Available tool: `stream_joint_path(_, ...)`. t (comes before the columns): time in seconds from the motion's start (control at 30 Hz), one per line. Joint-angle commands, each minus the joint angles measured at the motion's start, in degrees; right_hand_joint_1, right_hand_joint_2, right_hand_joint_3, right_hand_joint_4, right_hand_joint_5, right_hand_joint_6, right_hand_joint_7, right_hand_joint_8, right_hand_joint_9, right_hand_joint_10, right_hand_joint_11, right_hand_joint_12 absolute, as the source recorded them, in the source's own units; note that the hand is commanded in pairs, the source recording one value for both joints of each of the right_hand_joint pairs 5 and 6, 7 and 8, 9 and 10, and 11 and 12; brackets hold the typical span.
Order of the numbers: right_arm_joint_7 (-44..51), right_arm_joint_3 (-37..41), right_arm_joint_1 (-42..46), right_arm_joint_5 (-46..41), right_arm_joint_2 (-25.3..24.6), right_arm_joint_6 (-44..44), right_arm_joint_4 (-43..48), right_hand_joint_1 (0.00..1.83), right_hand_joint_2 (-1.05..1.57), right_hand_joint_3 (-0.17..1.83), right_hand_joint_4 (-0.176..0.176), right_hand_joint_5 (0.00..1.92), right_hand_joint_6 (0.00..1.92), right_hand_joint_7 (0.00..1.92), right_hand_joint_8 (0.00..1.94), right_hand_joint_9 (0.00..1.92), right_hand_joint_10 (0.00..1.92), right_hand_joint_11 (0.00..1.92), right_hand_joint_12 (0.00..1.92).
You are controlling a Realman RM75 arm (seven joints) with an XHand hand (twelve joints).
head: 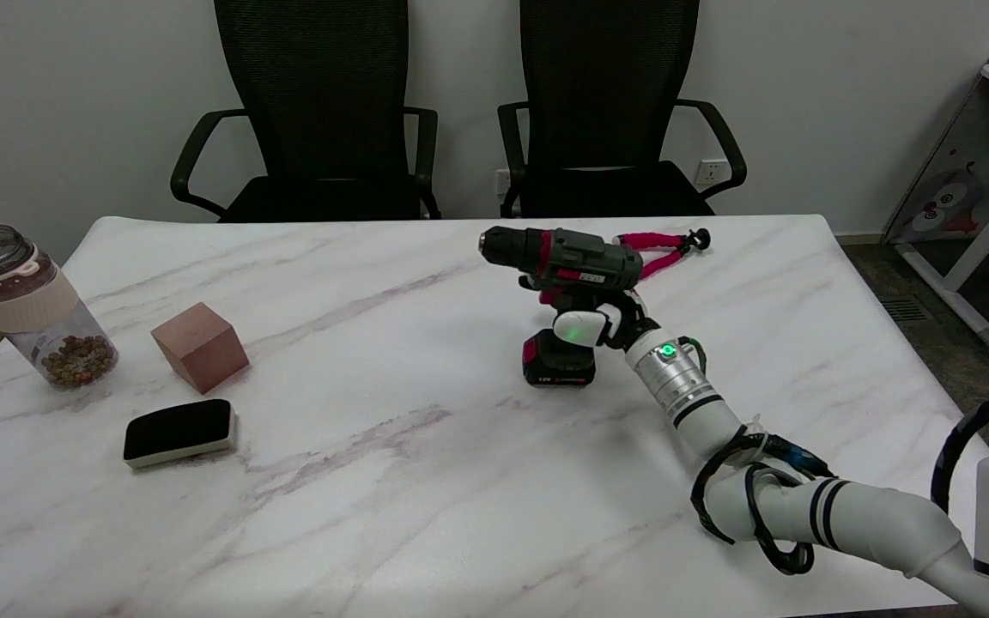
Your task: Pick up the power screwdriver.
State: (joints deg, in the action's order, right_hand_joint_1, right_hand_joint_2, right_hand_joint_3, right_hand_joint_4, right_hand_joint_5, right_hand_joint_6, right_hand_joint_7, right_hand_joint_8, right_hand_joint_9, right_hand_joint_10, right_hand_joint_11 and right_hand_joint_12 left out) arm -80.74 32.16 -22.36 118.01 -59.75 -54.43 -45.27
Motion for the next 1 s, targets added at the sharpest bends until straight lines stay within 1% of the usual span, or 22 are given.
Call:
stream_joint_path(0.03,-0.5,0.2,-0.7,-0.3,-0.1,0.4,0.5,0.92,-0.36,0.65,0.176,0.47,0.47,0.47,0.47,0.35,0.35,0.44,0.44)
stream_joint_path(0.17,-1.1,0.3,-1.0,-0.3,-0.1,0.4,1.0,0.92,-0.32,0.67,0.176,0.48,0.48,0.48,0.48,0.36,0.36,0.42,0.42)
stream_joint_path(0.33,-2.7,0.3,-1.3,-0.3,-0.1,0.5,1.3,0.93,-0.27,0.70,0.176,0.50,0.50,0.50,0.50,0.39,0.39,0.48,0.48)
stream_joint_path(0.63,-2.8,0.3,-1.5,-0.3,-0.1,0.5,1.9,0.93,-0.21,0.72,0.176,0.53,0.53,0.53,0.53,0.46,0.46,0.66,0.66)
stream_joint_path(1.0,-2.8,0.4,-1.5,-0.4,-0.1,1.3,2.4,0.93,-0.16,0.72,0.176,0.54,0.54,0.54,0.54,0.53,0.53,0.81,0.81)
